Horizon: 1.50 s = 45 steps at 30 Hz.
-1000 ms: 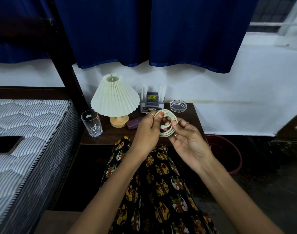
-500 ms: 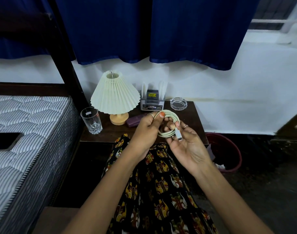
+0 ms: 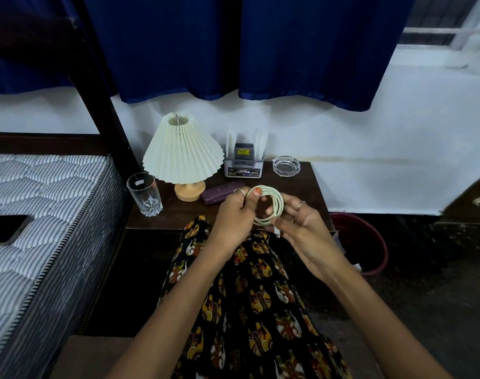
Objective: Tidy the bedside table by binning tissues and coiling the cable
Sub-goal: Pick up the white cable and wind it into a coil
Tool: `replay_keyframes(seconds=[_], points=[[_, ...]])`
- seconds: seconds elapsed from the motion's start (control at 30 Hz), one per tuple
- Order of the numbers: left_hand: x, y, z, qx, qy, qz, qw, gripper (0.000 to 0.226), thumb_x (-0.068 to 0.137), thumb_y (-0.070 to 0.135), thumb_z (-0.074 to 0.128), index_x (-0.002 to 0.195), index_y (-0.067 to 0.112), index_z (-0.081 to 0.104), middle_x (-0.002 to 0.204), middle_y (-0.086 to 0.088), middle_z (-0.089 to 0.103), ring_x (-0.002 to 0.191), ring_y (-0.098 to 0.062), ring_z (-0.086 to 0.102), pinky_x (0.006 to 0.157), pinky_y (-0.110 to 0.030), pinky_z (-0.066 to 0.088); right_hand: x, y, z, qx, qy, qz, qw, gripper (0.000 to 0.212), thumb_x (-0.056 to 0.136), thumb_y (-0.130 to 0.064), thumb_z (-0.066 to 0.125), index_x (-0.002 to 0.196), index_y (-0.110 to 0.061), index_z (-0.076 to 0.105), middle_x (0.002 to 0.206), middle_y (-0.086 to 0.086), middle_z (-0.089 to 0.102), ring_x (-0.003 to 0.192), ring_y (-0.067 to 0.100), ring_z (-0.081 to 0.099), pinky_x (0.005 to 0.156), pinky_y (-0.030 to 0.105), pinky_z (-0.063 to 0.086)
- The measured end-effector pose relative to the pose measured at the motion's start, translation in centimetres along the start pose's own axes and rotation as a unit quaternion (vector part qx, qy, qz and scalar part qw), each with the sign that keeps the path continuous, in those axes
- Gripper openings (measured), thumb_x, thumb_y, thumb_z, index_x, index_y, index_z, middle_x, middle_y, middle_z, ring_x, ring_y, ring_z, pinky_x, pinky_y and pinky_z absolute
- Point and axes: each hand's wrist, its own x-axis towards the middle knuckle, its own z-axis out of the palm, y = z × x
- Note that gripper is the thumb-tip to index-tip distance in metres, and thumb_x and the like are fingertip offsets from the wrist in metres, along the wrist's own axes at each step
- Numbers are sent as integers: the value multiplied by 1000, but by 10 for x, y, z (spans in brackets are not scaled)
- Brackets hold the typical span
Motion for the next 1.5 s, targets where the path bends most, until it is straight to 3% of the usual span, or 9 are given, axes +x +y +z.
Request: replay_keyframes(seconds=[0.1, 0.3, 0.47, 0.7, 0.8, 1.03, 1.17, 1.37, 1.5], points=[[5, -11, 1, 35, 9, -39, 999, 33, 100, 31, 42, 103, 12, 69, 101, -7, 72, 97, -20, 66, 91, -37, 50, 3, 5, -4, -44, 23, 2, 999, 39, 87, 4, 57, 120, -17, 58, 114, 9, 67, 110, 25, 63, 92, 37, 53], [27, -24, 9, -4, -24, -148, 989, 35, 98, 36, 46, 105, 12, 71, 107, -4, 71, 101, -16, 64, 97, -38, 49, 27, 20, -19, -70, 94, 25, 993, 40, 89, 1, 57, 128, -6, 53, 114, 16, 66, 103, 27, 66, 88, 32, 55], [57, -36, 16, -88, -108, -192, 971, 30, 100, 22, 46, 120, 8, 64, 119, -2, 65, 102, -9, 57, 74, -20, 48, 56, 24, -41, -40, 154, 36, 987, 29, 88, 0, 59, 116, -5, 56, 105, 16, 68, 94, 20, 68, 77, 23, 59], [105, -67, 49, -44, -87, -171, 980, 19, 93, 13, 58, 108, 8, 69, 78, 1, 67, 73, -8, 60, 72, -22, 52, 103, 52, -80, -31, 229, 59, 971, 18, 90, 0, 57, 106, 6, 62, 91, 11, 69, 81, 13, 68, 68, 16, 57], [132, -83, 67, -5, -72, -178, 981, 18, 91, 16, 63, 103, 7, 71, 77, -7, 71, 70, -13, 63, 76, -31, 54, 130, 72, -94, -22, 273, 76, 959, 17, 89, 2, 57, 103, 7, 64, 86, 10, 69, 79, 15, 67, 67, 17, 58], [179, -120, 111, 72, -53, -185, 979, 22, 89, 22, 65, 101, 4, 71, 79, -8, 72, 57, -8, 63, 58, -19, 54, 186, 114, -129, -44, 337, 94, 936, 8, 87, -2, 61, 90, -2, 68, 80, 7, 69, 80, 19, 67, 71, 25, 58], [197, -136, 135, 107, -60, -179, 976, 23, 88, 28, 65, 99, 8, 71, 76, -10, 72, 71, -22, 69, 76, -40, 59, 211, 131, -155, -90, 354, 97, 926, 9, 87, -3, 62, 91, -3, 69, 83, 10, 70, 84, 23, 67, 79, 35, 57], [211, -147, 153, 135, -54, -167, 975, 28, 90, 31, 61, 112, 13, 64, 92, -13, 71, 92, -29, 67, 89, -38, 52, 230, 143, -174, -148, 351, 100, 919, 7, 85, -6, 65, 88, -6, 71, 84, 11, 72, 83, 23, 69, 87, 44, 56], [216, -151, 159, 166, -49, -154, 973, 31, 93, 28, 58, 121, 15, 58, 102, -16, 69, 101, -30, 63, 88, -32, 45, 238, 149, -178, -180, 348, 94, 915, 14, 83, -10, 66, 76, -22, 70, 84, 8, 74, 84, 20, 71, 87, 44, 56]])
